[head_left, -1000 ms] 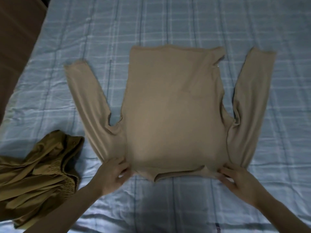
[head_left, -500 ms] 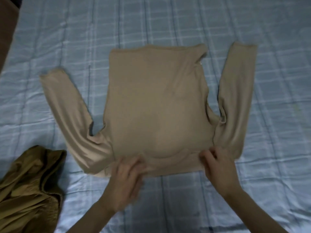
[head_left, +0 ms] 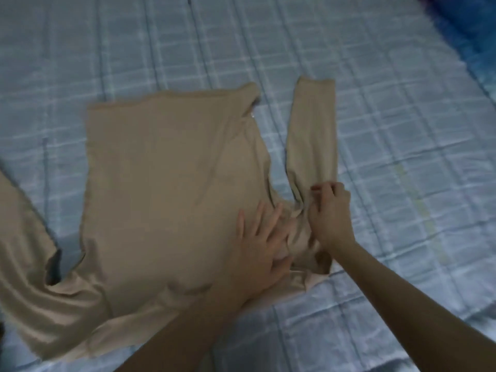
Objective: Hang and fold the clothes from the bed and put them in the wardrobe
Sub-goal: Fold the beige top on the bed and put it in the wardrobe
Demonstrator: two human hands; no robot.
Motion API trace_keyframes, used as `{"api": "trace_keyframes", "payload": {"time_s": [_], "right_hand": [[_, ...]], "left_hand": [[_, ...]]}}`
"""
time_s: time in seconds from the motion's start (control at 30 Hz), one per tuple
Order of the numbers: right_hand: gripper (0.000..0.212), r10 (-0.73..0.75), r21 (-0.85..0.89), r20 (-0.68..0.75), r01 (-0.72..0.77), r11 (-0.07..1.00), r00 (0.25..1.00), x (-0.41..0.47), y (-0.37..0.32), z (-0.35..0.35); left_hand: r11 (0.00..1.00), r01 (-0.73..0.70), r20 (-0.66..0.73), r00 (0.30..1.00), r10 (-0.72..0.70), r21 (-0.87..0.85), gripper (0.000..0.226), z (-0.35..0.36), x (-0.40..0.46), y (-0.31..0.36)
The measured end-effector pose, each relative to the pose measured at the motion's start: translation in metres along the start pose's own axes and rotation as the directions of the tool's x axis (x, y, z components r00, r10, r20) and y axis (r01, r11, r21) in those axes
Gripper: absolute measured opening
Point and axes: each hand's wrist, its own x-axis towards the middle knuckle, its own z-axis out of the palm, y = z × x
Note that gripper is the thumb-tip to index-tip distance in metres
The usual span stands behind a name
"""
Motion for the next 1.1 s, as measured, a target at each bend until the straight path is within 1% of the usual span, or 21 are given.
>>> {"api": "trace_keyframes", "payload": {"time_s": [0.1, 0.13, 0.17, 0.23, 0.3, 0.37, 0.47, 0.53, 0.57, 0.63, 0.67, 0.7, 0.73, 0.8, 0.83, 0.87, 0.9, 0.93, 0.97, 1.03, 1.1], "right_hand": [[0.043, 0.11, 0.006, 0.01, -0.11, 0.994, 0.994, 0.063, 0.009, -0.001], [0.05, 0.165, 0.044, 0.033, -0.166, 0.985, 0.986, 0.084, 0.009, -0.003], [0.064, 0.22, 0.09, 0.062, -0.225, 0.97, 0.973, 0.105, 0.009, -0.005], [0.087, 0.368, 0.178, 0.099, -0.38, 0.908, 0.925, 0.148, 0.005, -0.011], [0.09, 0.514, 0.318, 0.121, -0.524, 0.79, 0.849, 0.184, -0.003, -0.016], [0.08, 0.54, 0.374, 0.167, -0.56, 0.739, 0.825, 0.205, -0.009, -0.017], [0.042, 0.535, 0.444, 0.178, -0.553, 0.705, 0.826, 0.217, 0.0, -0.019], [0.038, 0.574, 0.512, 0.17, -0.57, 0.643, 0.801, 0.217, 0.027, -0.032], [0.039, 0.608, 0.579, 0.158, -0.572, 0.581, 0.778, 0.215, 0.048, -0.043], [0.039, 0.677, 0.743, 0.072, -0.492, 0.454, 0.733, 0.208, 0.107, -0.065], [0.037, 0.713, 0.783, 0.031, -0.461, 0.418, 0.7, 0.198, 0.132, -0.079], [0.034, 0.748, 0.813, 0.034, -0.454, 0.365, 0.663, 0.184, 0.148, -0.093], [0.031, 0.771, 0.832, 0.09, -0.472, 0.289, 0.631, 0.17, 0.162, -0.105], [0.022, 0.768, 0.863, 0.259, -0.498, 0.088, 0.586, 0.141, 0.175, -0.124], [0.031, 0.739, 0.875, 0.343, -0.483, -0.026, 0.58, 0.129, 0.182, -0.129], [0.052, 0.684, 0.882, 0.4, -0.458, -0.109, 0.609, 0.117, 0.188, -0.133], [0.075, 0.631, 0.878, 0.444, -0.448, -0.166, 0.636, 0.108, 0.194, -0.135], [0.087, 0.586, 0.872, 0.474, -0.444, -0.206, 0.658, 0.101, 0.198, -0.138], [0.088, 0.535, 0.858, 0.507, -0.457, -0.234, 0.676, 0.095, 0.199, -0.142], [0.086, 0.531, 0.849, 0.52, -0.47, -0.24, 0.669, 0.087, 0.202, -0.15], [0.109, 0.577, 0.886, 0.453, -0.411, -0.213, 0.679, 0.086, 0.203, -0.162]], "left_hand": [[0.995, 0.098, 0.041, 0.994, -0.099, 0.025, 0.075, 0.015, 0.034, 0.002], [0.994, 0.106, 0.059, 0.992, -0.108, 0.039, 0.077, 0.02, 0.039, 0.001], [0.993, 0.11, 0.069, 0.991, -0.113, 0.046, 0.078, 0.026, 0.04, -0.001], [0.994, 0.104, 0.066, 0.992, -0.107, 0.042, 0.079, 0.031, 0.04, -0.002], [0.996, 0.082, 0.043, 0.995, -0.084, 0.042, 0.079, 0.029, 0.041, -0.003], [0.998, 0.065, 0.031, 0.997, -0.065, 0.028, 0.076, 0.028, 0.041, -0.005], [0.999, 0.042, 0.035, 0.998, -0.043, 0.016, 0.07, 0.029, 0.041, -0.009], [0.999, 0.031, 0.014, 0.999, -0.031, -0.011, 0.07, 0.029, 0.039, -0.01], [0.999, 0.025, -0.004, 1.0, -0.025, -0.029, 0.07, 0.029, 0.038, -0.01], [0.998, 0.027, -0.037, 0.999, -0.029, -0.052, 0.072, 0.03, 0.039, -0.01], [0.998, 0.034, -0.04, 0.999, -0.036, -0.051, 0.074, 0.03, 0.039, -0.01], [0.999, 0.035, -0.035, 0.999, -0.036, -0.035, 0.076, 0.03, 0.04, -0.01], [1.0, 0.026, -0.025, 0.999, -0.027, -0.011, 0.077, 0.03, 0.04, -0.011], [0.999, -0.001, -0.011, 1.0, 0.001, 0.04, 0.077, 0.03, 0.041, -0.01], [0.998, -0.009, -0.007, 1.0, 0.01, 0.065, 0.076, 0.029, 0.041, -0.01], [0.996, -0.007, -0.004, 1.0, 0.008, 0.084, 0.075, 0.029, 0.042, -0.009], [0.995, 0.003, -0.001, 1.0, -0.003, 0.101, 0.075, 0.029, 0.042, -0.008], [0.994, 0.015, 0.013, 1.0, -0.017, 0.108, 0.075, 0.029, 0.042, -0.006], [0.993, 0.025, 0.035, 0.999, -0.029, 0.111, 0.077, 0.028, 0.043, -0.005], [0.991, 0.033, 0.042, 0.998, -0.039, 0.131, 0.079, 0.03, 0.044, -0.004], [0.988, 0.049, 0.041, 0.998, -0.056, 0.143, 0.081, 0.032, 0.045, -0.004]]}}
